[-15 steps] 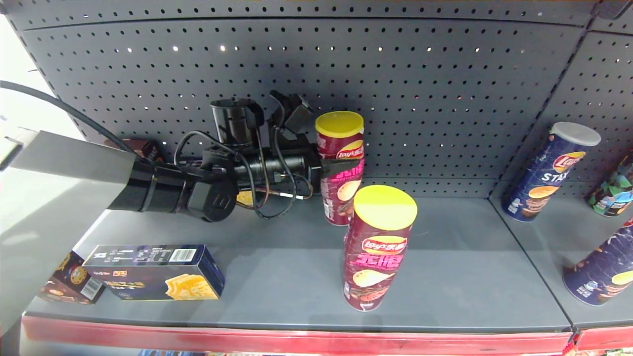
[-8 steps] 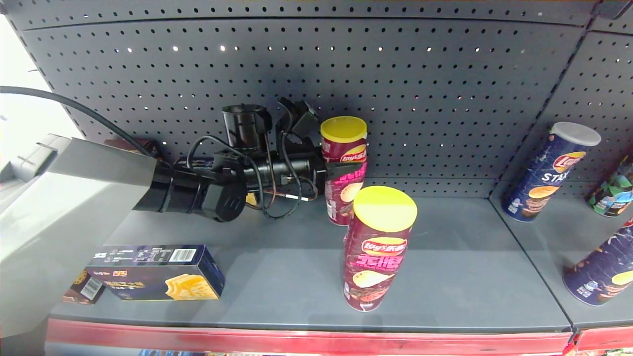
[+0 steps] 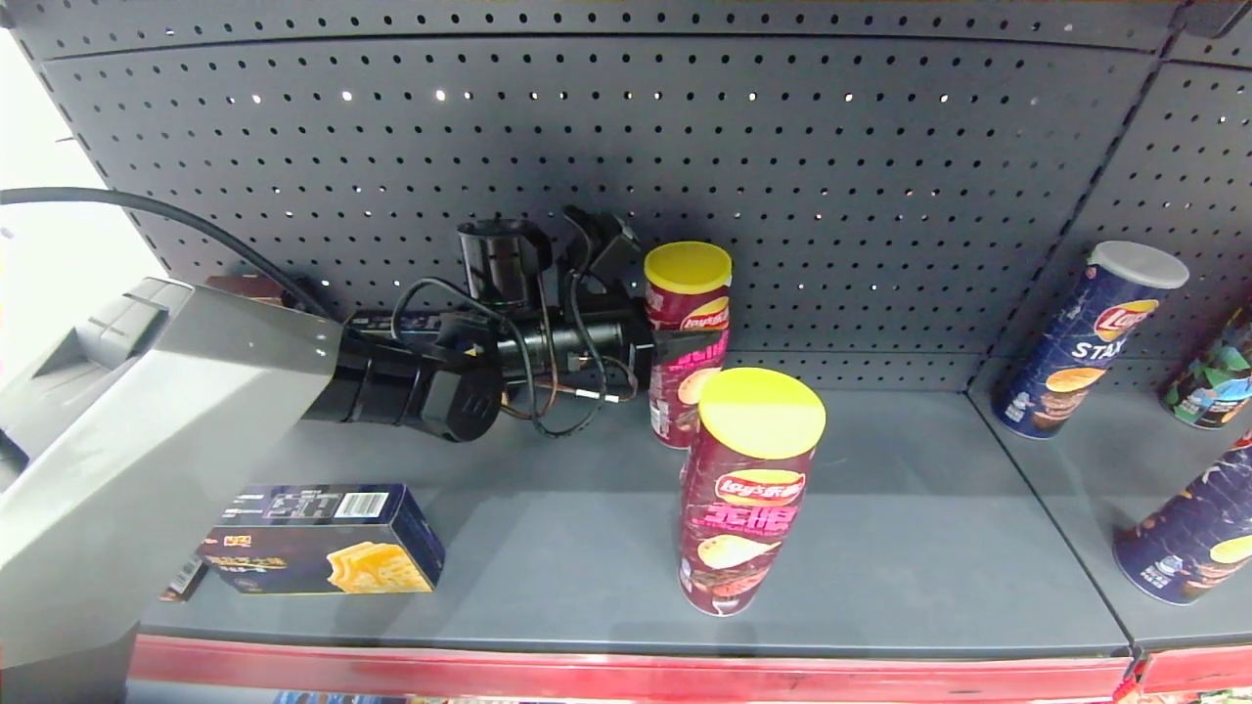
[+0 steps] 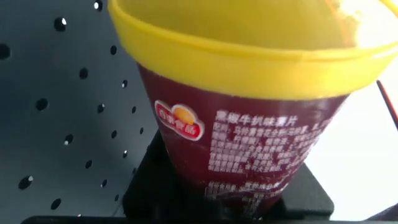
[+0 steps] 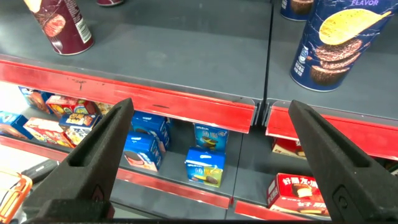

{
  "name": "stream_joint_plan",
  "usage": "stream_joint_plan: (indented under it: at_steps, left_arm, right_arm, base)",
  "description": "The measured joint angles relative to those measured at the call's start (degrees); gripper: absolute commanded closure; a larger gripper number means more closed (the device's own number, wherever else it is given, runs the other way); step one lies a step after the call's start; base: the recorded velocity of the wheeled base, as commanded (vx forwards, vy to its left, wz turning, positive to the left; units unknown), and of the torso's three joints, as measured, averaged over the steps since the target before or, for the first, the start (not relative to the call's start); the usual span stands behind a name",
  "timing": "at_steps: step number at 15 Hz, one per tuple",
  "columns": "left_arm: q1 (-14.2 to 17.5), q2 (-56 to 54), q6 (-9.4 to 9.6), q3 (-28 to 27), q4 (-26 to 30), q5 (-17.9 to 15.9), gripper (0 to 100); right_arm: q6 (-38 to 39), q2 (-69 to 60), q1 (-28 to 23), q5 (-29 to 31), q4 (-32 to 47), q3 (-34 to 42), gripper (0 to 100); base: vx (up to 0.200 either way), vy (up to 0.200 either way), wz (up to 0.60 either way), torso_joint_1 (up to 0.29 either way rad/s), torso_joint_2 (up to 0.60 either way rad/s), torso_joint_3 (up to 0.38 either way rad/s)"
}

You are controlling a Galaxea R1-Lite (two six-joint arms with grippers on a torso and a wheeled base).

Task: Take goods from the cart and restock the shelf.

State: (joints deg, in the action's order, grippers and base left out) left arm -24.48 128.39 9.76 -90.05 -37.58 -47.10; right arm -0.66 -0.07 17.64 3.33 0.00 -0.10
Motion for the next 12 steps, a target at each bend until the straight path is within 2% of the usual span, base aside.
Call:
stream_joint_plan:
  at_steps: [8,12]
  left_arm:
    - [-0.4,0.49,0.0,-0.2,0.0,-0.07,0]
    - [-0.18,-1.77,0.0,2.01,0.06,-0.02,0]
  right_arm:
    - [0.0,0.0,0.0,0.0,0.0,0.0,0]
    - [-0.02,0.0,0.0,0.0,0.0,0.0,0]
  base:
    - [0.0,0.0,0.0,0.0,0.0,0.0]
    - [0.0,0.0,0.0,0.0,0.0,0.0]
